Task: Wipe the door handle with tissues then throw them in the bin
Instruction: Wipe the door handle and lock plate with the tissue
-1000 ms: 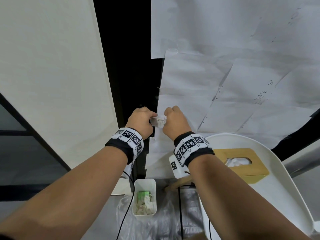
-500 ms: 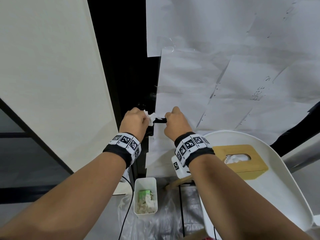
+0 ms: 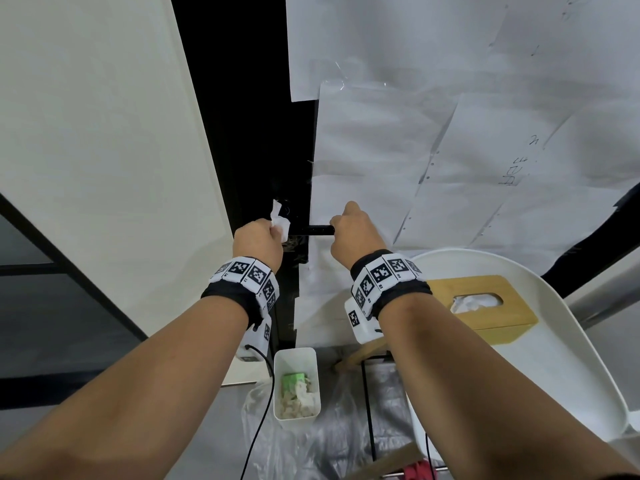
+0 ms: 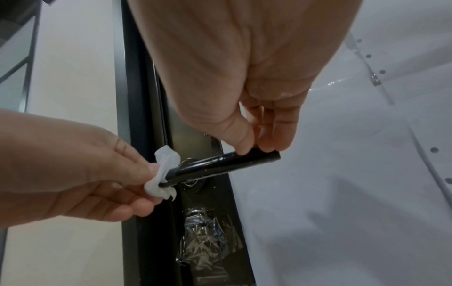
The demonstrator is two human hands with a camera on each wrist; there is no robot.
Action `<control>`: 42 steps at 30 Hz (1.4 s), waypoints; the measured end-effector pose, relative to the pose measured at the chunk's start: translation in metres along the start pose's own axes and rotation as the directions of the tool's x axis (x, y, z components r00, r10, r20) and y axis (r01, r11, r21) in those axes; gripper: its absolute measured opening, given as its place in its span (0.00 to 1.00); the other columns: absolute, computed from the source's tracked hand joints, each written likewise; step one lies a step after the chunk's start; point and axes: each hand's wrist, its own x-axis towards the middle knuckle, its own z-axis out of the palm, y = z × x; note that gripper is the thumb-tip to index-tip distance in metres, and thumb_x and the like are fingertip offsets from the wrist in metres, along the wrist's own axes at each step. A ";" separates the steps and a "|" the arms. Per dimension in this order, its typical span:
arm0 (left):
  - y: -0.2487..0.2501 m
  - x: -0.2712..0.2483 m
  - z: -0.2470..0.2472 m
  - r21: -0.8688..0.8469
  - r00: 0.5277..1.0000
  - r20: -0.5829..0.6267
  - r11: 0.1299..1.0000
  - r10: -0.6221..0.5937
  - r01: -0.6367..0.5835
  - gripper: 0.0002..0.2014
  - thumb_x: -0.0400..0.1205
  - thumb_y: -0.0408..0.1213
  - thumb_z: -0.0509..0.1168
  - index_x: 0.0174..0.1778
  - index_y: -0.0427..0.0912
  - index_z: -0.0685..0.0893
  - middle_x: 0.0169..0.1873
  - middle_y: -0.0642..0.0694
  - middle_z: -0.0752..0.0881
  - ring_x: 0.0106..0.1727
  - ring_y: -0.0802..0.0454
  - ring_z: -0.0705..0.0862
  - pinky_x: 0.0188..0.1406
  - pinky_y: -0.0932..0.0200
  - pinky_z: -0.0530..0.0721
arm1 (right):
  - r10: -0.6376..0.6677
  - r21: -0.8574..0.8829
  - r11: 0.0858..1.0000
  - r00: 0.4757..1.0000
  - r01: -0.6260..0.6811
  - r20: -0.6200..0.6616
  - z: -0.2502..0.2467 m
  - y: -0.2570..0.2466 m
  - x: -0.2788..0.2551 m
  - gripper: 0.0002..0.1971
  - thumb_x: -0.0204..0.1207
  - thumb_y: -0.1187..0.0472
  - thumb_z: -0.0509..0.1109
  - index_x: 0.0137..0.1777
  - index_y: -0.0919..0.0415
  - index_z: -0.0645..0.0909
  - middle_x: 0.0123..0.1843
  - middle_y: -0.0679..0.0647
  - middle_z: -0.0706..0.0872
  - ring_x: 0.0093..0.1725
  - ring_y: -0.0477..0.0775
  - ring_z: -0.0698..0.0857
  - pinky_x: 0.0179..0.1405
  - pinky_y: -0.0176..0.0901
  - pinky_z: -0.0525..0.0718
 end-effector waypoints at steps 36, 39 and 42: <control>0.067 -0.026 0.076 -0.720 0.878 0.249 0.529 -0.408 0.450 0.12 0.82 0.39 0.67 0.38 0.35 0.83 0.32 0.40 0.88 0.29 0.50 0.87 0.29 0.64 0.87 | -0.163 0.103 0.983 0.980 0.152 0.110 -0.006 0.031 0.016 0.08 0.75 0.67 0.62 0.47 0.64 0.83 0.53 0.60 0.72 0.42 0.60 0.78 0.43 0.53 0.84; 0.056 -0.022 0.073 -0.765 0.872 0.241 0.470 -0.426 0.441 0.12 0.82 0.39 0.68 0.36 0.36 0.86 0.34 0.39 0.90 0.35 0.47 0.90 0.50 0.50 0.90 | -0.174 0.086 0.983 0.978 0.165 0.113 -0.007 0.031 0.015 0.11 0.74 0.68 0.61 0.51 0.65 0.83 0.54 0.61 0.72 0.45 0.63 0.80 0.45 0.55 0.85; 0.046 -0.019 0.066 -0.765 0.862 0.198 0.476 -0.466 0.433 0.12 0.80 0.38 0.69 0.33 0.37 0.85 0.26 0.45 0.89 0.32 0.49 0.89 0.53 0.46 0.89 | -0.171 0.062 0.984 0.979 0.165 0.108 -0.008 0.029 0.013 0.15 0.73 0.73 0.58 0.54 0.65 0.83 0.54 0.61 0.72 0.47 0.64 0.79 0.48 0.57 0.85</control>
